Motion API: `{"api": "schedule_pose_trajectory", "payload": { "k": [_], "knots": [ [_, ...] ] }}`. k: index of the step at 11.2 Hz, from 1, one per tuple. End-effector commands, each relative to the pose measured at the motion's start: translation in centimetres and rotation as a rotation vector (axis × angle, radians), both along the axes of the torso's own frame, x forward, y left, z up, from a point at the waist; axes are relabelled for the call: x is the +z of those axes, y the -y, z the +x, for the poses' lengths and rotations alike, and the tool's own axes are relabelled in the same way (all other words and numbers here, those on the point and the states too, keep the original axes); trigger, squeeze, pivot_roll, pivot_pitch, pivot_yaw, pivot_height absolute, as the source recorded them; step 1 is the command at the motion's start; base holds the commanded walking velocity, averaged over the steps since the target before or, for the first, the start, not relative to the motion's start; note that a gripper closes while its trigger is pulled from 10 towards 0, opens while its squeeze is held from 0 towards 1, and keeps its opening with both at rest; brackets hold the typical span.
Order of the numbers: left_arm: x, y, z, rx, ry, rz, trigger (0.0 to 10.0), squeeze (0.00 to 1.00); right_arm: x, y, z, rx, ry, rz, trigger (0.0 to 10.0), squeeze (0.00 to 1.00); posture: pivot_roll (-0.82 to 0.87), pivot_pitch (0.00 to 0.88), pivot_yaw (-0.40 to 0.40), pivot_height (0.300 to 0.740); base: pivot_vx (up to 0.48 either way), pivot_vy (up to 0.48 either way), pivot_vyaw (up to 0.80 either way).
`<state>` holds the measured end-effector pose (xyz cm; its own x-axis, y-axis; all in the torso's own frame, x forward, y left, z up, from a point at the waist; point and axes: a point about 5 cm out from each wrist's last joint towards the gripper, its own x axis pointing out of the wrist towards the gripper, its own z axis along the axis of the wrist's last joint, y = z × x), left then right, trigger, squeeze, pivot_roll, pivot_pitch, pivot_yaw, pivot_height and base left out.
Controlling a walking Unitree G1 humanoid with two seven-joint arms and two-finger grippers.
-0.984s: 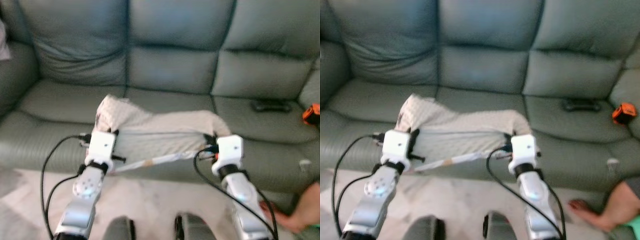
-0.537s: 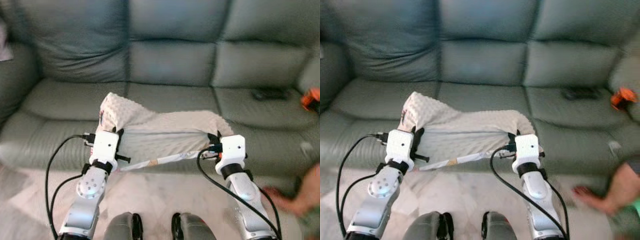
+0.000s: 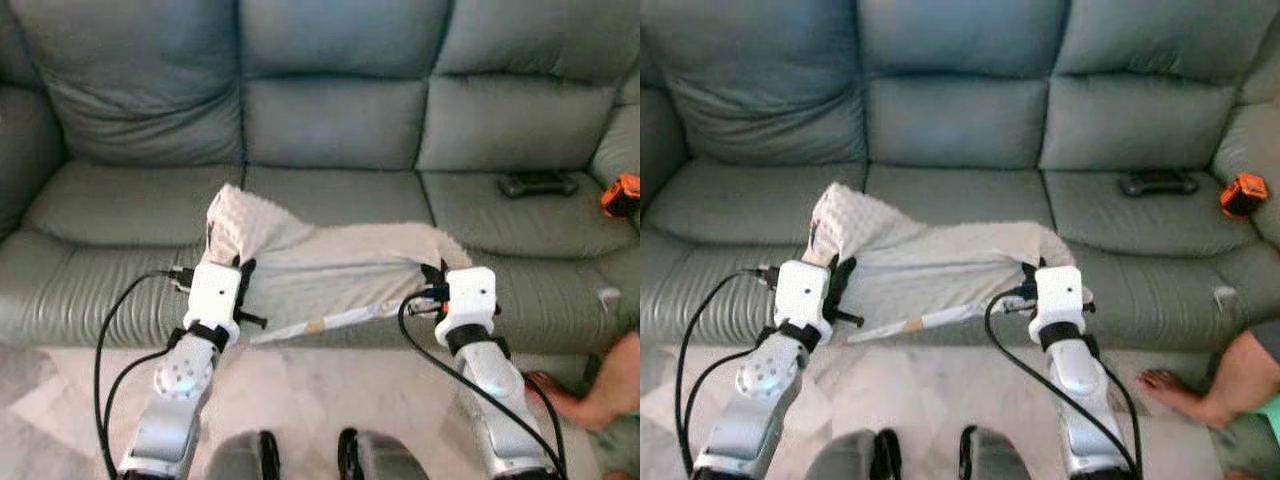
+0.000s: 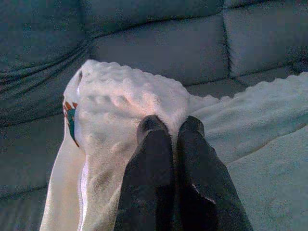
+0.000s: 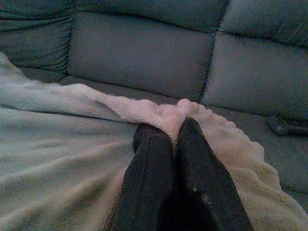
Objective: Move the pillow to the sofa
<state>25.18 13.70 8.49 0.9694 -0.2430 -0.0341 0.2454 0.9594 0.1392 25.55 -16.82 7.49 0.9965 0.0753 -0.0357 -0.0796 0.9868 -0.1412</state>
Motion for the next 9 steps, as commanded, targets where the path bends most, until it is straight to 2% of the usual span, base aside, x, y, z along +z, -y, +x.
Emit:
{"api": "schedule_pose_trajectory", "payload": {
  "k": [1,3,9],
  "knots": [
    [0.33,-0.43,-0.01,0.01,0.009,0.005,10.0,0.0,0.23,0.71,0.21,-0.04,0.014,0.004,10.0,0.0,-0.03,0.168,-0.02,0.74,0.371,0.0,0.0],
    [0.28,-0.46,-0.09,0.012,0.004,0.004,10.0,0.0,0.06,0.65,0.13,-0.038,0.008,0.006,10.0,0.0,-0.03,0.167,-0.019,0.74,0.362,0.0,0.0],
    [-0.49,-0.1,-0.47,-0.02,-0.05,-0.011,10.0,0.0,-0.22,0.54,0.21,-0.039,-0.007,0.006,10.0,0.0,-0.03,0.172,-0.021,0.74,0.0,0.0,0.0]
  ]
}}
